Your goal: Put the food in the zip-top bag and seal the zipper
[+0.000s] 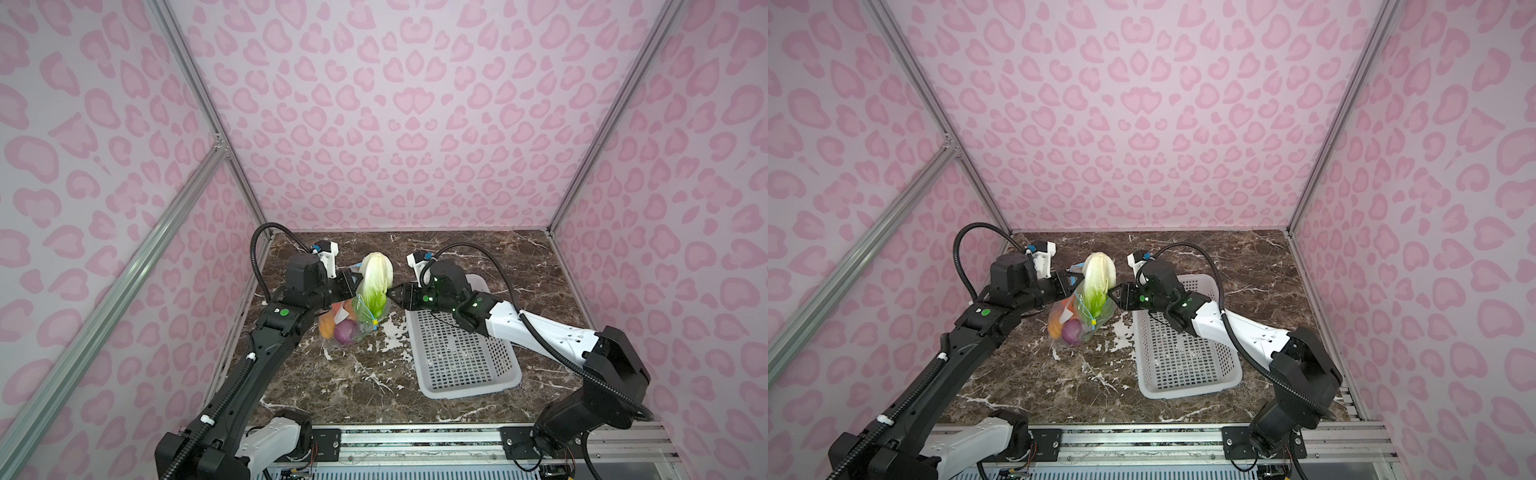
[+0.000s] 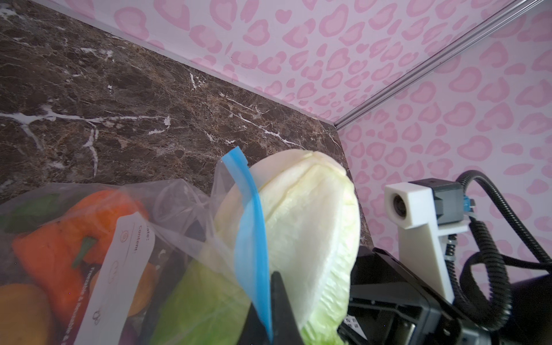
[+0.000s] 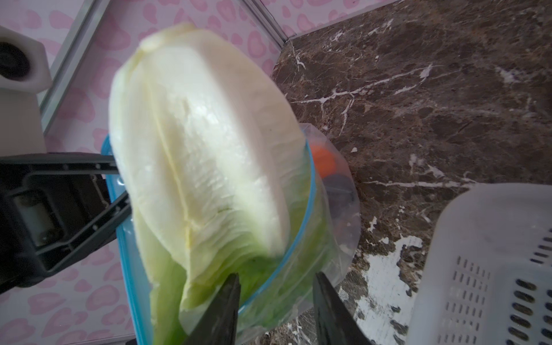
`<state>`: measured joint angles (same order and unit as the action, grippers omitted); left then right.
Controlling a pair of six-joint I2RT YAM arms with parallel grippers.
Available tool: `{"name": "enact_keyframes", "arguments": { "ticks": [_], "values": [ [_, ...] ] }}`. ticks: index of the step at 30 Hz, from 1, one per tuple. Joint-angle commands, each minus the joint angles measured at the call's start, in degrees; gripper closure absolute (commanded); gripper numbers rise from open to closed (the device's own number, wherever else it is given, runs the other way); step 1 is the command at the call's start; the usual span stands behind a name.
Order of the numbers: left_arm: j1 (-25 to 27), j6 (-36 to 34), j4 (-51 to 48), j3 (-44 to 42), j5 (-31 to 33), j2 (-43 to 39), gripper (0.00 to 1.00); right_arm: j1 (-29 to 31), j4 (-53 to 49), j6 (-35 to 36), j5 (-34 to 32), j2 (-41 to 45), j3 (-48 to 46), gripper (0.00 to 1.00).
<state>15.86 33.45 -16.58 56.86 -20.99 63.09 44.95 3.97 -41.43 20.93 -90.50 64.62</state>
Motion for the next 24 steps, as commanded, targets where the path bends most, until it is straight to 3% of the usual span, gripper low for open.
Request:
{"name": "enact_keyframes", "arguments": {
  "ticks": [1, 7, 13, 24],
  "values": [
    [-0.1, 0.3, 3.2, -0.2, -0.1, -0.4, 0.97, 0.1, 0.9, -1.1, 1.0, -1.3, 0.6, 0.60],
    [-0.1, 0.3, 3.2, -0.2, -0.1, -0.4, 0.97, 0.0, -0.1, -1.4, 1.7, -3.2, 1.7, 0.73],
    [-0.1, 0.3, 3.3, -0.3, -0.1, -0.4, 0.97, -0.6, 0.3, -1.7, 2.2, -3.5, 1.7, 0.99],
    [-0.1, -0.7, 2.3, 0.4, 0.9, -0.9, 0.97, -1.4, -3.1, 4.1, 0.8, 2.4, 4.9, 1.00]
  ]
}}
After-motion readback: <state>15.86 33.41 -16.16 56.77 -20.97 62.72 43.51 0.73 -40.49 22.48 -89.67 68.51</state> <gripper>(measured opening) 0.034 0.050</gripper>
